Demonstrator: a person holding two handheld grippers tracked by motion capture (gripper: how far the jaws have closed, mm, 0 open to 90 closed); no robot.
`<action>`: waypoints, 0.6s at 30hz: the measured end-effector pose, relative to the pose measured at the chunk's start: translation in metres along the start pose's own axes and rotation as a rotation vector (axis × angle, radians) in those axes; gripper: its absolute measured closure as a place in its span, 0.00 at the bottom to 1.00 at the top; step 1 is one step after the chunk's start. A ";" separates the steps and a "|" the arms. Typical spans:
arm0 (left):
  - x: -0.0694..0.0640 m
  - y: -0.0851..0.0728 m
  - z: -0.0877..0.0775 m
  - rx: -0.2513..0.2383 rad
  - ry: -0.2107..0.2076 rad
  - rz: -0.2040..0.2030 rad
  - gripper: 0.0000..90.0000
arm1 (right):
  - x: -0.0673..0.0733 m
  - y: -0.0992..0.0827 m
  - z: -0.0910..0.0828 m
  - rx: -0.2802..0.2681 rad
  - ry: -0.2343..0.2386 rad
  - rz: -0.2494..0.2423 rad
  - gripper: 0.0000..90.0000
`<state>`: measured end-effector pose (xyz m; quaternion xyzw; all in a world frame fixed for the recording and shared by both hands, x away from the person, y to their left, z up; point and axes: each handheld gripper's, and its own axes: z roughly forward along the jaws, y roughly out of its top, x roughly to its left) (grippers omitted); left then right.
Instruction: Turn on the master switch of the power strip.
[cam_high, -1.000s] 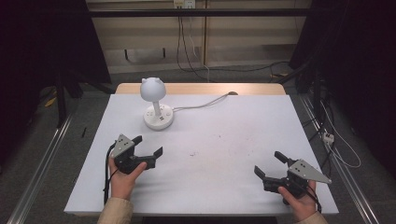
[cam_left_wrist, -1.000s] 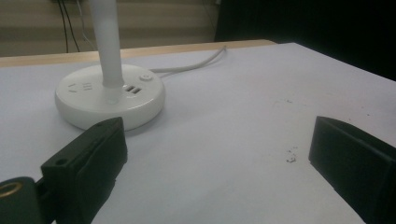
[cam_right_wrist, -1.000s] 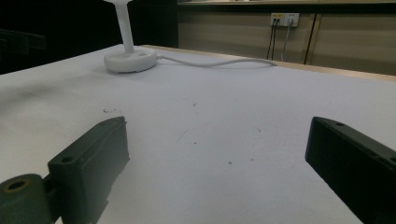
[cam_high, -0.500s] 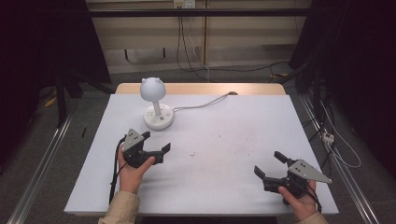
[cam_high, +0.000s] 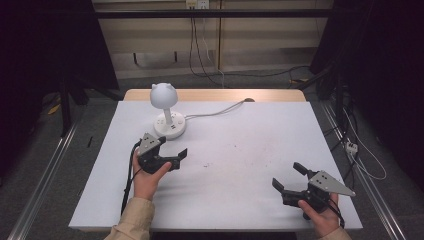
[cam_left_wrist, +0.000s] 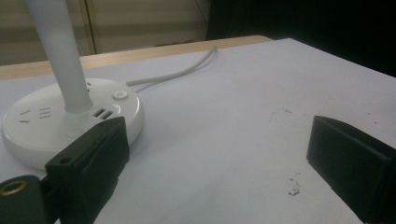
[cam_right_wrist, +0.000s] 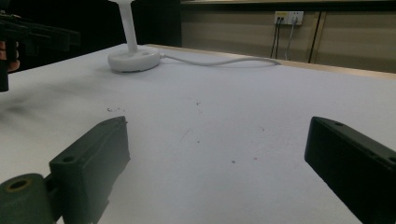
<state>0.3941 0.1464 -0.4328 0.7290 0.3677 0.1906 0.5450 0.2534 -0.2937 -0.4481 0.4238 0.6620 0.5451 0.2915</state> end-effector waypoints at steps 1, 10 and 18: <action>0.000 0.000 0.001 0.001 0.002 -0.001 0.06 | 0.000 0.000 0.000 -0.002 -0.001 0.004 0.07; -0.001 0.007 0.013 0.015 0.001 0.014 0.06 | -0.001 0.000 -0.001 -0.001 0.001 0.000 0.07; -0.002 0.012 0.024 0.022 -0.008 0.012 0.07 | -0.001 0.000 -0.001 -0.002 0.003 -0.001 0.08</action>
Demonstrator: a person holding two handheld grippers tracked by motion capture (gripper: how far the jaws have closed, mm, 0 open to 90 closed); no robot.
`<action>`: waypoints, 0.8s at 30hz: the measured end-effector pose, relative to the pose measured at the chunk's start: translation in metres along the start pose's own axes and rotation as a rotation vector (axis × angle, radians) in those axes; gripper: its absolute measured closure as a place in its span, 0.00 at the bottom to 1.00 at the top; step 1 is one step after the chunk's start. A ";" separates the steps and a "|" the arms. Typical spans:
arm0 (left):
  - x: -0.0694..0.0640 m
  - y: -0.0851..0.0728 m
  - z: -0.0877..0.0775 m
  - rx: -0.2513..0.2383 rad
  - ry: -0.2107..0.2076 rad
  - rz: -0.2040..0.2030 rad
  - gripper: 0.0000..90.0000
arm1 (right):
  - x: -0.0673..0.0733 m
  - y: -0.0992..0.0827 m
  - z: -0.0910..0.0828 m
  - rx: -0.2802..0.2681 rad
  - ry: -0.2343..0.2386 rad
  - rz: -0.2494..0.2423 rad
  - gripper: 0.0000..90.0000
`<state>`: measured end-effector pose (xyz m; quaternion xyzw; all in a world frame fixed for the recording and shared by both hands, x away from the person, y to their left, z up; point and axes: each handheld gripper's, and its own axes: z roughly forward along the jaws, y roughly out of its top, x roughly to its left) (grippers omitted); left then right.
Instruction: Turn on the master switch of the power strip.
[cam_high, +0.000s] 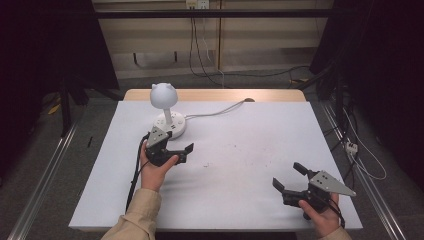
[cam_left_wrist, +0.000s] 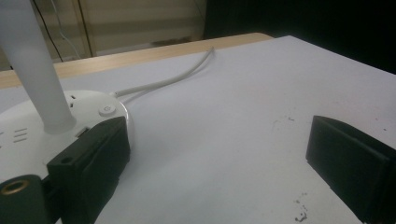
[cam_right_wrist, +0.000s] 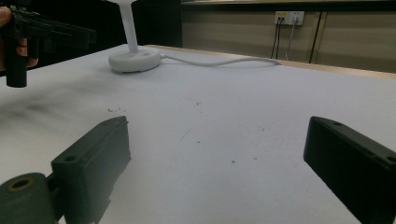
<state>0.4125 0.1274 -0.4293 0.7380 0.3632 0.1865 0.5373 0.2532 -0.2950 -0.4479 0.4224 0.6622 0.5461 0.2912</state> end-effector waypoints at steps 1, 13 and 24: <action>0.000 0.001 0.001 0.002 0.000 0.003 0.07 | 0.000 0.000 0.000 0.000 0.000 0.000 0.08; 0.001 0.004 0.013 0.013 0.007 0.003 0.08 | -0.001 0.000 -0.001 -0.003 0.001 0.005 0.08; 0.003 0.009 0.022 0.017 0.010 0.006 0.12 | -0.001 0.001 -0.001 -0.003 0.005 0.007 0.08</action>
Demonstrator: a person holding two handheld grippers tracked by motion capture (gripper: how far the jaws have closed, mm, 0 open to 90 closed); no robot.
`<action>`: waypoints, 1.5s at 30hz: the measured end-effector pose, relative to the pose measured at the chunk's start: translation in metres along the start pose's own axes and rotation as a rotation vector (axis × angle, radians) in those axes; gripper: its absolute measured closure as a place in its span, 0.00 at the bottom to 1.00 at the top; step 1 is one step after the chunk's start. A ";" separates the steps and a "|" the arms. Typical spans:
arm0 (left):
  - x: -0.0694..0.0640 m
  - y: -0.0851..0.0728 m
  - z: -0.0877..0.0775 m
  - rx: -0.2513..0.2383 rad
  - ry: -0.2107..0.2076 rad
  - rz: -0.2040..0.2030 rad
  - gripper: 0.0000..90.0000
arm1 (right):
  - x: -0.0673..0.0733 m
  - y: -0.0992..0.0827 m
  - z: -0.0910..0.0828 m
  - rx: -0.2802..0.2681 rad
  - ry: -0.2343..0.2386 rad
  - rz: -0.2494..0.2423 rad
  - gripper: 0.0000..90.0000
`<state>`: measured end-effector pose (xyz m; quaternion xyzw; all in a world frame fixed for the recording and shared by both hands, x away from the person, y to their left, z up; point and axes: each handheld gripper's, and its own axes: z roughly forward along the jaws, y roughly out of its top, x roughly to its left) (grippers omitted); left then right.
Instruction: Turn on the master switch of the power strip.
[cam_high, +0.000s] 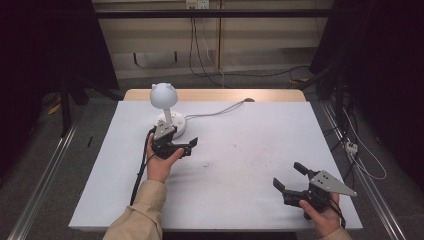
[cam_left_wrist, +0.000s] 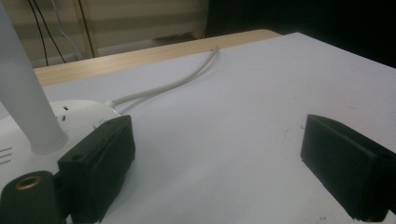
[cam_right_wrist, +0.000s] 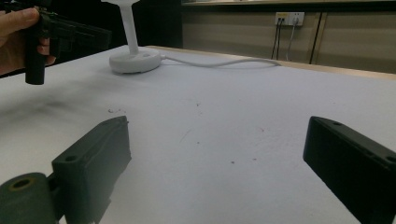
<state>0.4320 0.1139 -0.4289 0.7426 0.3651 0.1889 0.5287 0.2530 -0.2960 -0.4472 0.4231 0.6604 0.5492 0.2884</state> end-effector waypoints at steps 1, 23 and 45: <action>0.000 0.000 0.001 -0.002 0.003 -0.007 0.12 | 0.000 0.000 0.000 -0.001 -0.001 0.003 0.08; 0.009 -0.004 0.008 0.011 0.033 -0.030 0.35 | -0.001 0.000 0.000 -0.004 0.001 0.004 0.08; 0.015 -0.005 0.010 0.036 0.127 -0.047 0.66 | -0.002 0.001 0.000 -0.006 0.005 -0.001 0.08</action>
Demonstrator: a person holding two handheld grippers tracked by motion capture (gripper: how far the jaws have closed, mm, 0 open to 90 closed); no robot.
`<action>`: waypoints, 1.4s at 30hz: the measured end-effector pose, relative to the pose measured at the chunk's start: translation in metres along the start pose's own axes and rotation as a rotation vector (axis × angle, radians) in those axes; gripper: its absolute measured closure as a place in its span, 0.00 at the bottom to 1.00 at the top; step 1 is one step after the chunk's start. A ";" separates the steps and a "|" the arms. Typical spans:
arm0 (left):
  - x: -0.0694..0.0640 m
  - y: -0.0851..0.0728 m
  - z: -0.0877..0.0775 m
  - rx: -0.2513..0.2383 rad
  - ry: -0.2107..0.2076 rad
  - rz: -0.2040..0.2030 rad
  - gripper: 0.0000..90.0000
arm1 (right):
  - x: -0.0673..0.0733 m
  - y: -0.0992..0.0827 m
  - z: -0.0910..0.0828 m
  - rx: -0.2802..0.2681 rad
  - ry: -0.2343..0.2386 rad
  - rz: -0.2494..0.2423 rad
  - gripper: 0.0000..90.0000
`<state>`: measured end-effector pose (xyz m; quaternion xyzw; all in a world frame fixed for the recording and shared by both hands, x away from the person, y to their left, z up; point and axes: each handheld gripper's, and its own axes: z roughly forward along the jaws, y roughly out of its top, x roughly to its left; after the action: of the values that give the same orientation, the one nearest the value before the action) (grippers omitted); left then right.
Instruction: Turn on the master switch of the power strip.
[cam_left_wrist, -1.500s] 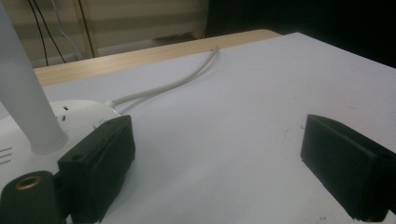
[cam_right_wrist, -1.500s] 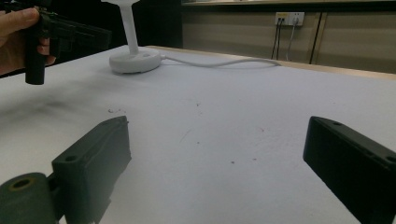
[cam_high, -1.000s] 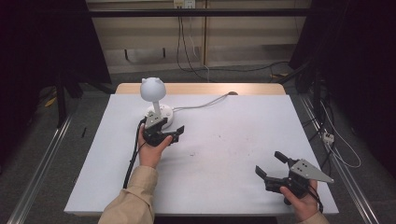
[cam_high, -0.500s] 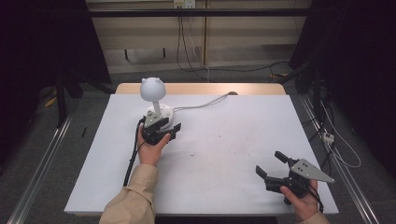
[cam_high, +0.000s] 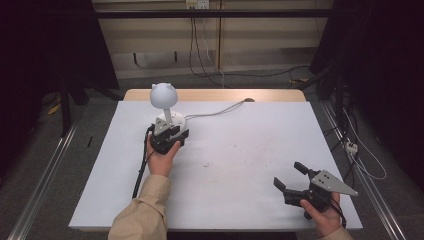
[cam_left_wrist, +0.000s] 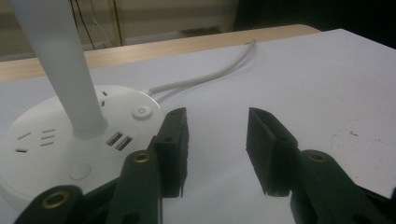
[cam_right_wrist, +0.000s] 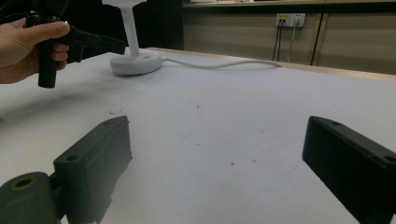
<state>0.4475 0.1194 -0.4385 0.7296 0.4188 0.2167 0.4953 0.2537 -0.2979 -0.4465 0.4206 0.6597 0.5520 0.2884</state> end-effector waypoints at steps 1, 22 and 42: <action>0.000 0.001 0.000 0.005 -0.003 0.009 0.67 | 0.000 0.000 0.000 0.001 0.000 0.001 0.08; 0.004 0.017 0.016 0.040 0.026 0.001 0.89 | -0.001 0.001 -0.001 -0.003 -0.001 -0.009 0.08; 0.017 0.018 0.033 0.071 0.090 -0.004 0.97 | 0.000 0.001 -0.001 -0.008 0.002 -0.015 0.08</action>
<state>0.4884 0.1130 -0.4381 0.7354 0.4495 0.2332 0.4503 0.2531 -0.2983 -0.4453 0.4141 0.6610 0.5528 0.2934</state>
